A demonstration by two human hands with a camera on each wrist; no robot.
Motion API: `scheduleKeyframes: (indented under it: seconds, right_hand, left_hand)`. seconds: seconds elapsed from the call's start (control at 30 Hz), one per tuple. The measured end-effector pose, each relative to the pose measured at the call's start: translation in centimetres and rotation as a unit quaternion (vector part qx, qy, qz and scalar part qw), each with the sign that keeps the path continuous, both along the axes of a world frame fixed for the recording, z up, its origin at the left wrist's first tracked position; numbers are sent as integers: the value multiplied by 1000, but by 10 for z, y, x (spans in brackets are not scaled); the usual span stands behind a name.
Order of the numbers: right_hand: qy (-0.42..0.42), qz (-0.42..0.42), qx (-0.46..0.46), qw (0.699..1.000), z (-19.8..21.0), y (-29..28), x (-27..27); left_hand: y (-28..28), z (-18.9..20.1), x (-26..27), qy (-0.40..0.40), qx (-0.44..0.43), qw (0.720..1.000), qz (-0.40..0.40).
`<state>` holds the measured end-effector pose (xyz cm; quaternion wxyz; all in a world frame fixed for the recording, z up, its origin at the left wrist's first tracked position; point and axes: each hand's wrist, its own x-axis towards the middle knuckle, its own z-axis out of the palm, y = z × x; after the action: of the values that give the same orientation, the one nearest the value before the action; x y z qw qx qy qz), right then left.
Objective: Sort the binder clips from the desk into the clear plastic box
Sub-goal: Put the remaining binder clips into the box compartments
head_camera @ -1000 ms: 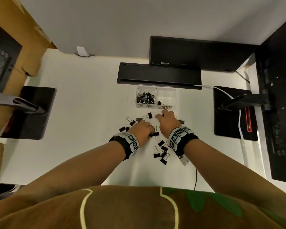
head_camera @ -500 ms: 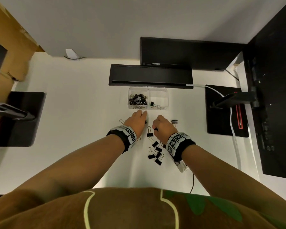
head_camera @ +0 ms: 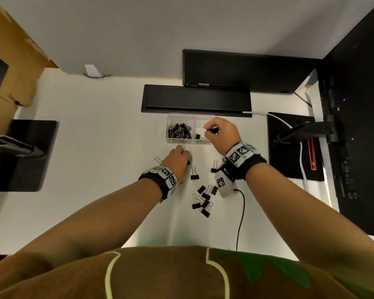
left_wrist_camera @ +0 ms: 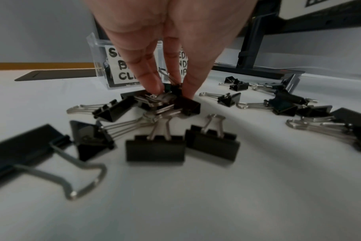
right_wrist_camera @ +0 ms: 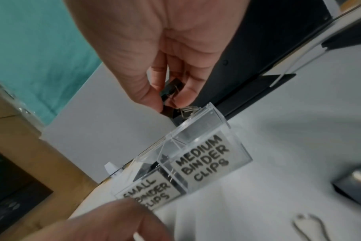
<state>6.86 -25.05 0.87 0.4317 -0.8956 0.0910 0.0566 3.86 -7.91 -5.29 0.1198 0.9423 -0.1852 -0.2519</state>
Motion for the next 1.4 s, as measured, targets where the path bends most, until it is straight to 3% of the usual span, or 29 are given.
scheduleKeyframes:
  seconds: [0.2, 0.37, 0.47, 0.67, 0.73, 1.03, 1.27, 1.4]
  right_hand:
    - [-14, 22, -20, 999, 3, -4, 19]
    - [-24, -13, -22, 999, -2, -18, 7]
    - [15, -37, -45, 998, -15, -32, -12]
    - [161, 49, -160, 973, -53, -47, -51]
    - [150, 48, -168, 973, -58, -45, -58]
    - [166, -22, -93, 982, -61, -49, -67]
    - [127, -18, -101, 987, -57, -54, -78]
    - [129, -21, -97, 987, -57, -52, -79]
  left_hand:
    - [2, 6, -1, -1, 21, 1000, -23]
    - [2, 15, -2, 17, -28, 999, -16]
    - [1, 16, -2, 28, -68, 997, -6]
    - [-22, 36, 11, 1, -146, 989, 20]
    - [-34, 48, 22, -24, -178, 983, 33]
    - [-58, 66, 69, -40, -197, 971, 130]
    - [-50, 57, 26, -63, -158, 985, 3]
    - [-53, 37, -17, -10, -106, 990, -88]
